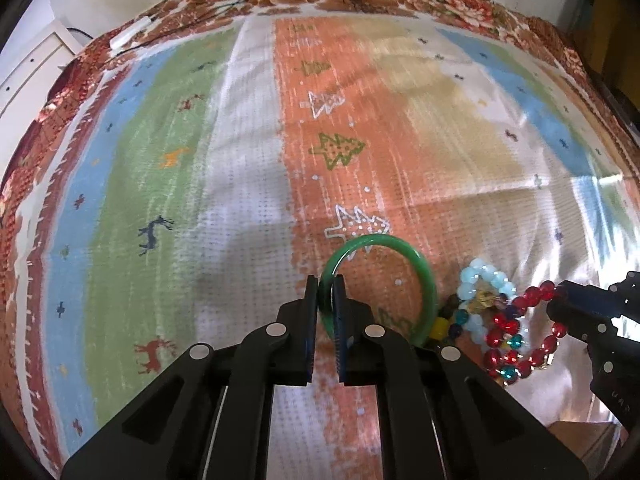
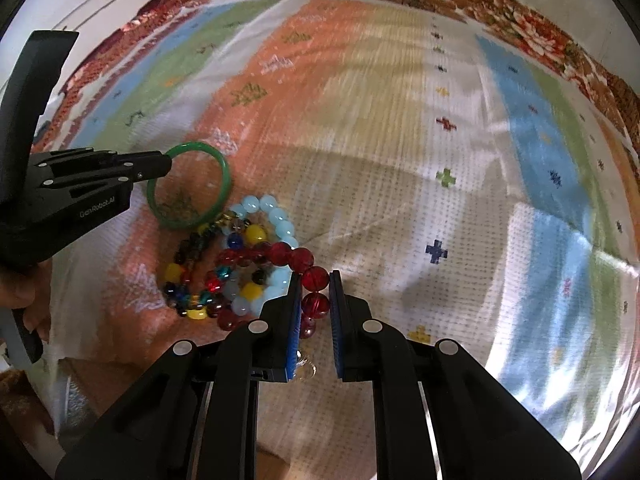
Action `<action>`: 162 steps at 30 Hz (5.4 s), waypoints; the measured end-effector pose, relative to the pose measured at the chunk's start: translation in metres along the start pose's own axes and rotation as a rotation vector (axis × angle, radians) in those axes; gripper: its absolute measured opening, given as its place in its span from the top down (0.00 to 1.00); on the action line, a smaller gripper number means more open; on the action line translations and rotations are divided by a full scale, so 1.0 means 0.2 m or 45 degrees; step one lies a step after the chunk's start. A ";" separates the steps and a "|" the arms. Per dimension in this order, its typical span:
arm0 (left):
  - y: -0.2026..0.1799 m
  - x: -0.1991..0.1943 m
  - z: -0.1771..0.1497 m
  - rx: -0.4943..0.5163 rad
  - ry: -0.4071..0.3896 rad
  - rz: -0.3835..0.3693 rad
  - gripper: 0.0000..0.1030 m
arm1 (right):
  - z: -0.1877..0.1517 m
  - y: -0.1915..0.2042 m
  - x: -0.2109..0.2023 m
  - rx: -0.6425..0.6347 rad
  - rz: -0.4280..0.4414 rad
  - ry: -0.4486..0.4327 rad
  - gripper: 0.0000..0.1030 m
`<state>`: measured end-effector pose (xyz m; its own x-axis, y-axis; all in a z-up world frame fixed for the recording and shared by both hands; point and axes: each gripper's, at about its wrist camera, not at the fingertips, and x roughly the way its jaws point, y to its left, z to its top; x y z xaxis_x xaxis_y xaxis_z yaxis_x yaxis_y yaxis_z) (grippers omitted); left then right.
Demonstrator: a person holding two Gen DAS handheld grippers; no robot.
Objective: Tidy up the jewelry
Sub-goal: 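Grasp the green jade bangle with left gripper while right grasps the red bead bracelet, then lift and carry the bangle and red bracelet toward the tin with both grippers, then lower both items into the tin and open both grippers, then move both open grippers toward the multicolour and light-blue bead bracelets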
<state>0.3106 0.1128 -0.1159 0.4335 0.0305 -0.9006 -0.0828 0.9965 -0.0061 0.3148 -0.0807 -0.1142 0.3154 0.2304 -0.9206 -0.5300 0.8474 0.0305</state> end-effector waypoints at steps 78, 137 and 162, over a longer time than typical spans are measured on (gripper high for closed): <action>-0.24 -0.89 -0.53 -0.007 -0.270 -0.214 0.92 | -0.46 0.24 -0.82 -0.042 0.098 -0.336 0.86; -0.18 -0.62 -0.40 0.000 -0.154 -0.107 0.70 | -0.37 0.05 -0.55 0.087 0.050 -0.220 0.57; -0.20 -0.29 -0.18 0.067 -0.039 -0.132 0.68 | -0.15 -0.05 -0.25 0.124 0.078 -0.108 0.57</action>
<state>0.2561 0.0683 -0.0793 0.4649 -0.0716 -0.8825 0.0106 0.9971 -0.0754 0.2806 -0.1142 -0.0791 0.3526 0.3190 -0.8797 -0.4724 0.8722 0.1269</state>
